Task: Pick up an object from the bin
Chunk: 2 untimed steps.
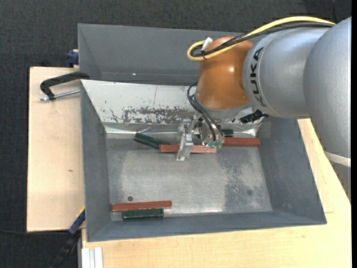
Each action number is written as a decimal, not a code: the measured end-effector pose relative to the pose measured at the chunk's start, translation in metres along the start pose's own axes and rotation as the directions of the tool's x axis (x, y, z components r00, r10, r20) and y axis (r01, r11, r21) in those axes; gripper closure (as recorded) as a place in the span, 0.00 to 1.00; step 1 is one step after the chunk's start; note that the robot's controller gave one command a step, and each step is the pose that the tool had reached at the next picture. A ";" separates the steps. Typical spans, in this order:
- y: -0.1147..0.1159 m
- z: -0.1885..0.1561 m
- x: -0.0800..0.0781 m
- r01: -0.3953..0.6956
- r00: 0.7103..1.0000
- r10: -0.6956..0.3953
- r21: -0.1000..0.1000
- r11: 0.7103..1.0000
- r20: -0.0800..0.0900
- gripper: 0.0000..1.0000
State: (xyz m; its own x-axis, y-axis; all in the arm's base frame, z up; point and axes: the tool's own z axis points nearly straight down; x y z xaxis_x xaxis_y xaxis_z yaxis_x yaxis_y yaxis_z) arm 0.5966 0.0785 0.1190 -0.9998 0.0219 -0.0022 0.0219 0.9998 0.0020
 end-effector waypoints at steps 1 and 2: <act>0.000 -0.012 -0.001 0.000 1.000 0.000 -0.001 1.000 0.007 1.00; 0.000 -0.020 -0.001 0.001 1.000 -0.001 -0.001 1.000 0.005 1.00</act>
Offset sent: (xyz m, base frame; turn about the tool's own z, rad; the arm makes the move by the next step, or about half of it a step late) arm -0.0001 0.0001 0.0064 0.0000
